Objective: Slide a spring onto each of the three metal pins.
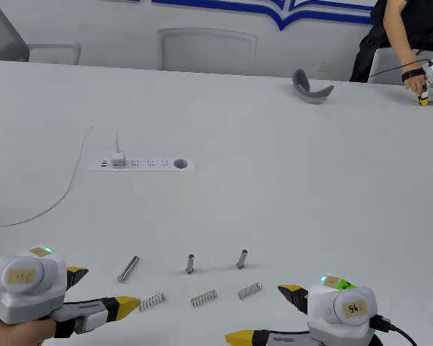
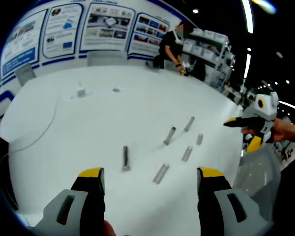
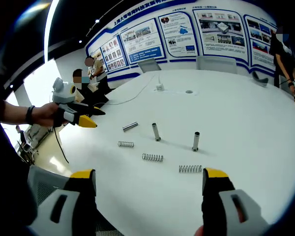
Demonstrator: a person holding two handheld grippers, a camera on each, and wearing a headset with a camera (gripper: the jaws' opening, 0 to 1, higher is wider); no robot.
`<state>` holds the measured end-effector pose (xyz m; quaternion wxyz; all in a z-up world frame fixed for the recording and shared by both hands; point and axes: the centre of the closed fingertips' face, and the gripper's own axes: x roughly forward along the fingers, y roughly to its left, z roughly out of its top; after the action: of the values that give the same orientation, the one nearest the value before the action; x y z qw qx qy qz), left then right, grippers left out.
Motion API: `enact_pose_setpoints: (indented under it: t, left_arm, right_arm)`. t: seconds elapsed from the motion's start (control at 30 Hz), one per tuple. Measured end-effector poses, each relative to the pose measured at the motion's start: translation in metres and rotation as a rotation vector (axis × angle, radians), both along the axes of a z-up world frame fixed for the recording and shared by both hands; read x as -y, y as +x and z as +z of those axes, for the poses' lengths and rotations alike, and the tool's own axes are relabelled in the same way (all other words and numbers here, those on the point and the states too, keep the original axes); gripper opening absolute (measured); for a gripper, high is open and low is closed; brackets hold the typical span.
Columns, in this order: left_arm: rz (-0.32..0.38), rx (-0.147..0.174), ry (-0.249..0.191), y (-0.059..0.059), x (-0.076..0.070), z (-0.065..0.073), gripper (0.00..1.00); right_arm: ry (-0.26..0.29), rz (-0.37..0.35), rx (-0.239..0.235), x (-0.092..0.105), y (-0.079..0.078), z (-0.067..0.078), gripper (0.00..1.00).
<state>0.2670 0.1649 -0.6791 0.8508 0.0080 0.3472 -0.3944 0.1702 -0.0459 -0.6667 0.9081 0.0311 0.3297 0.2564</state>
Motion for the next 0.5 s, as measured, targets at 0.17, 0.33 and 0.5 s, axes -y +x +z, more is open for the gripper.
enact_pose_setpoints:
  t: [0.17, 0.33, 0.5]
  left_arm:
    - [0.002, 0.002, 0.014, 0.008, 0.001, -0.002, 0.75]
    - [-0.007, 0.007, 0.021, 0.015, 0.007, -0.002, 0.74]
    - [-0.017, 0.004, 0.027, 0.021, 0.013, -0.005, 0.74]
  right_arm:
    - [0.005, -0.001, 0.001, -0.001, 0.000, 0.001, 0.91]
    - [0.008, -0.001, 0.000, -0.003, -0.001, 0.002, 0.92]
    - [0.005, 0.003, -0.006, -0.003, -0.003, 0.000, 0.92]
